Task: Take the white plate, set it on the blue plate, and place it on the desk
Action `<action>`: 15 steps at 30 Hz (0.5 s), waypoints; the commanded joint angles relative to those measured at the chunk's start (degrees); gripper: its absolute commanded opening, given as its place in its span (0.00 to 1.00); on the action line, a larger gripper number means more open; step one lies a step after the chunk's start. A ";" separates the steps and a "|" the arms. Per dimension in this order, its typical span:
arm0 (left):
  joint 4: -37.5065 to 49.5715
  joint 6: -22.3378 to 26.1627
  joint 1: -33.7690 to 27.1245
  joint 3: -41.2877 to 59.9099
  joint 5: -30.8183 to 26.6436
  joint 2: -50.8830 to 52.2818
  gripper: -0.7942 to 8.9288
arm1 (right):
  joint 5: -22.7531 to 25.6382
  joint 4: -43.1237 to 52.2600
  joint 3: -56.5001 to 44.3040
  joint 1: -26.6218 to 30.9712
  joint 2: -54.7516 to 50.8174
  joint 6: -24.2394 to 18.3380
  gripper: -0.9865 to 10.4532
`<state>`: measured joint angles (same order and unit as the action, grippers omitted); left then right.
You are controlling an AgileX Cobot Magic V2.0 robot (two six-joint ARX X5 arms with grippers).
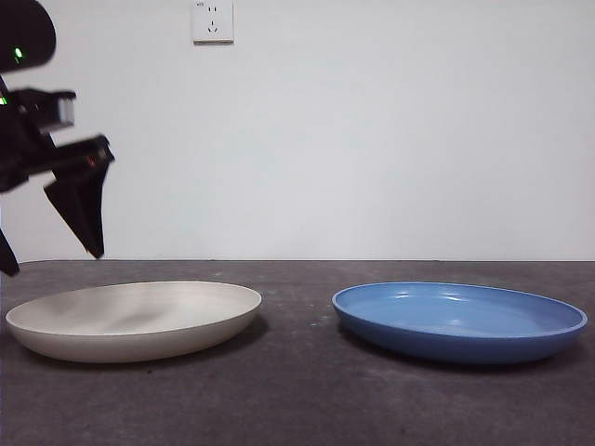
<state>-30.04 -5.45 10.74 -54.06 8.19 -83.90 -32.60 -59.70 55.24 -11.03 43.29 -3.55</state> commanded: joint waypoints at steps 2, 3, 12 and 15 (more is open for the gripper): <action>2.25 -0.39 0.09 -1.09 -0.31 -3.98 0.56 | 0.04 0.52 1.14 -0.22 0.46 0.57 0.43; 2.54 -0.52 0.09 -1.09 -0.31 -4.66 0.56 | 0.04 0.50 1.14 -0.22 0.46 0.57 0.43; 3.48 -1.70 0.09 -1.09 -0.33 -8.09 0.49 | 0.07 0.55 1.14 -0.22 0.46 0.57 0.43; 2.97 -1.73 0.09 -1.09 -0.33 -8.09 0.35 | 0.04 0.55 1.14 -0.22 0.46 0.57 0.43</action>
<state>-27.11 -6.85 10.74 -54.08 7.81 -91.15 -32.58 -59.70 55.24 -11.03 43.29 -3.55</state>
